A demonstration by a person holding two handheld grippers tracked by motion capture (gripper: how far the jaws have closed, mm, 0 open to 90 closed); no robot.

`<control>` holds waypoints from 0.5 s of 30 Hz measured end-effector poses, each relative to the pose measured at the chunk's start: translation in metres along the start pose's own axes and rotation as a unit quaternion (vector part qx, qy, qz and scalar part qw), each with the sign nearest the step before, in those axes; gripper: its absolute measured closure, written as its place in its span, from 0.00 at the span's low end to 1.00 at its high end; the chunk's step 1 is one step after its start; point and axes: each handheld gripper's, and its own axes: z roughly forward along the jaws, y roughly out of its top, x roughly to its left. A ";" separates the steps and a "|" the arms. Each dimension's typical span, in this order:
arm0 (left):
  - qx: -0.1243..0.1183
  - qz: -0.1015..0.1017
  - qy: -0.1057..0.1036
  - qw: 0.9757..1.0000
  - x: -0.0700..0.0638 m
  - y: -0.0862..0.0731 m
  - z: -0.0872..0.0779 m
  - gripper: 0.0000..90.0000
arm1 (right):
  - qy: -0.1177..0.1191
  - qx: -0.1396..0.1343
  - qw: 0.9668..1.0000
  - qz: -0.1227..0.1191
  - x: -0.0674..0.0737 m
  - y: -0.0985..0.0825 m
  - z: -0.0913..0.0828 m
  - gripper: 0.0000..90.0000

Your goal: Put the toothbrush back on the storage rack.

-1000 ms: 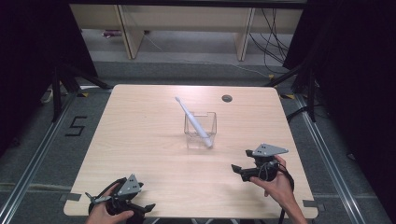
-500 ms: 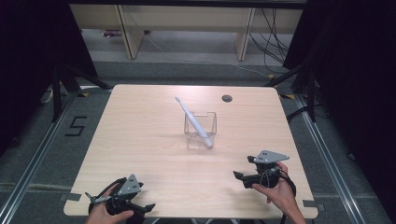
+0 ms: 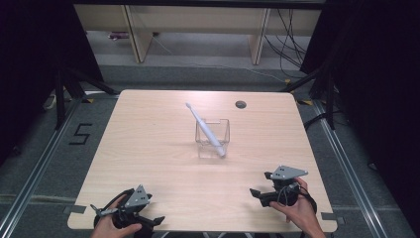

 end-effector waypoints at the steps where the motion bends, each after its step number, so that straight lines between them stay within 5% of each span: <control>1: 0.000 0.000 0.000 1.000 0.000 0.000 0.000 0.16 | 0.001 0.000 1.000 0.006 0.001 -0.001 -0.001 0.19; 5: -0.001 0.000 0.000 1.000 0.000 0.000 0.000 0.16 | 0.004 0.007 1.000 0.003 0.001 -0.004 -0.003 0.19; 7: -0.001 0.000 0.000 1.000 0.000 0.000 0.000 0.16 | 0.002 0.016 1.000 0.023 0.003 -0.006 -0.004 0.19; 9: -0.001 0.001 -0.001 1.000 0.000 0.000 0.000 0.16 | 0.003 0.010 1.000 0.003 0.000 -0.007 -0.003 0.19; 15: -0.001 0.002 0.000 1.000 0.001 0.000 -0.001 0.16 | -0.007 0.010 1.000 0.001 -0.001 -0.010 -0.005 0.19</control>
